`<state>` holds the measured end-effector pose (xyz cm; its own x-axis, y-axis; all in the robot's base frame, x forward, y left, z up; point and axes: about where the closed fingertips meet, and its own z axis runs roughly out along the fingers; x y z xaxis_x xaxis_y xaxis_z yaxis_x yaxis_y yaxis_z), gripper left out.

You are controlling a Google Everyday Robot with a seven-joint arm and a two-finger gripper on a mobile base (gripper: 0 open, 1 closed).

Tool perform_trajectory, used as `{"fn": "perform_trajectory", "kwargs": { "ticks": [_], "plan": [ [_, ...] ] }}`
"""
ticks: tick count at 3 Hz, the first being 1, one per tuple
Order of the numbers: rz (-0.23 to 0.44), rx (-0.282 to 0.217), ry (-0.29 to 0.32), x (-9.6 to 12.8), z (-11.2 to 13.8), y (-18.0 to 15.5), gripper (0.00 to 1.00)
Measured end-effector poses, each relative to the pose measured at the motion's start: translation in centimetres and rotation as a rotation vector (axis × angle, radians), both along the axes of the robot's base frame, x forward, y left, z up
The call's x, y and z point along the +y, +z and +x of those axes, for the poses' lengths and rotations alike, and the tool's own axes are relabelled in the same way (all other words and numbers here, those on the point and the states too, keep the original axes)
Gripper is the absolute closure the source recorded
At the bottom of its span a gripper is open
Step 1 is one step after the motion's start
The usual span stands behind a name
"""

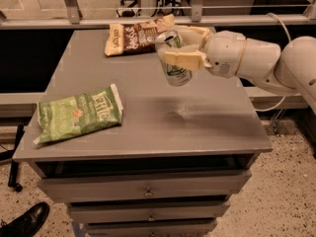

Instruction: Place 7up can upright

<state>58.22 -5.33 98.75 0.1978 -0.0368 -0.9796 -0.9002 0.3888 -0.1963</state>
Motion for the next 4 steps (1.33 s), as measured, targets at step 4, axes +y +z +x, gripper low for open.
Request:
{"fn": "perform_trajectory", "kwargs": {
  "ticks": [4],
  "plan": [
    [0.125, -0.062, 0.049, -3.0, 0.7, -5.2, 0.98]
  ]
}}
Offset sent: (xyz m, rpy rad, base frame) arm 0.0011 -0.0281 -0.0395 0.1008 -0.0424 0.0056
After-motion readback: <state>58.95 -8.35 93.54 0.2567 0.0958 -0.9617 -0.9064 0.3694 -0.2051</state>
